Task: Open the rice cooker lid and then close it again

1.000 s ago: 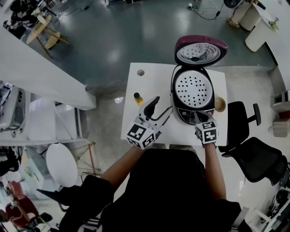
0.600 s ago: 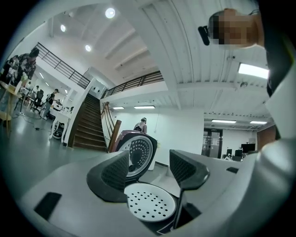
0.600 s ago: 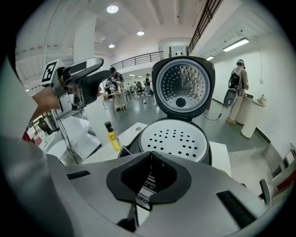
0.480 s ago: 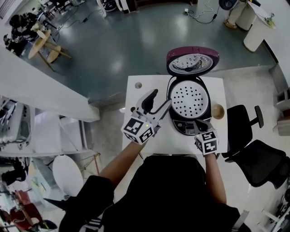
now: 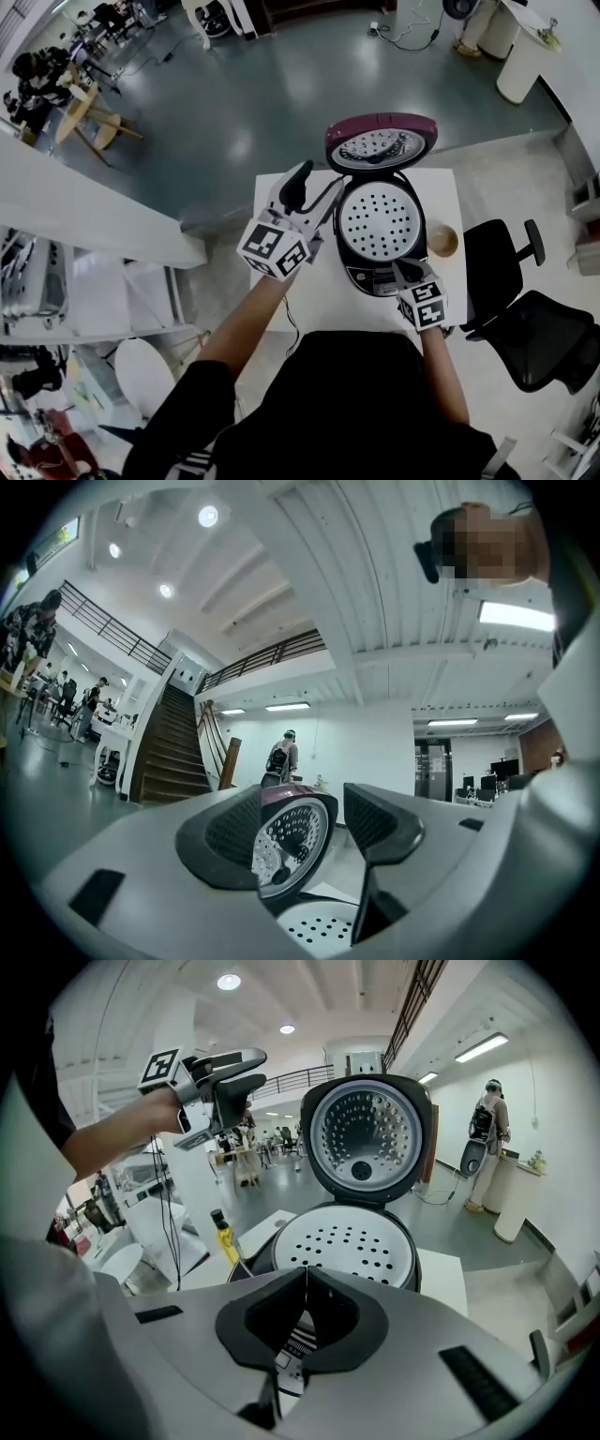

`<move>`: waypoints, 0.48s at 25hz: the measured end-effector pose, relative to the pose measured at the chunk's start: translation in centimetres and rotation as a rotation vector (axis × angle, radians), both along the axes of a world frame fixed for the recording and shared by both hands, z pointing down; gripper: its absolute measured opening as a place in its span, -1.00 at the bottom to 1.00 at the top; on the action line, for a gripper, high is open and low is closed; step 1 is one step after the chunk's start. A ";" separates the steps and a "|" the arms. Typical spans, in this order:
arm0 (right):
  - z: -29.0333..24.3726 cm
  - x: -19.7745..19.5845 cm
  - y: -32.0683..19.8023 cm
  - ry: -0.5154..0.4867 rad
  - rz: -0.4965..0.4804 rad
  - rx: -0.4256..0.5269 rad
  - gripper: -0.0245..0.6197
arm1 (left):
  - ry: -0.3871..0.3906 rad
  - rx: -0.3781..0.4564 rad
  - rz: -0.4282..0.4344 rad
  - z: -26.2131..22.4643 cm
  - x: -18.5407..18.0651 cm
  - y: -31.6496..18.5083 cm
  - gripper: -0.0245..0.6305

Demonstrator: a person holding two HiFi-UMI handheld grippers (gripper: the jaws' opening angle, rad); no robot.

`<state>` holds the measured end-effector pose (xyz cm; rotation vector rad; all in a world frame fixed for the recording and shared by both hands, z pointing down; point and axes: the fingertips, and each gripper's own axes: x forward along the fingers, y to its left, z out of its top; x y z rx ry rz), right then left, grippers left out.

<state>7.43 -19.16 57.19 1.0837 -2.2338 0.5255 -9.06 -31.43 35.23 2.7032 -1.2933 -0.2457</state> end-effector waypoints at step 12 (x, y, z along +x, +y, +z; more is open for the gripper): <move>0.0 1.9 -2.4 -0.024 0.001 -0.003 -0.92 | -0.037 0.007 0.012 -1.4 1.4 -6.8 -0.15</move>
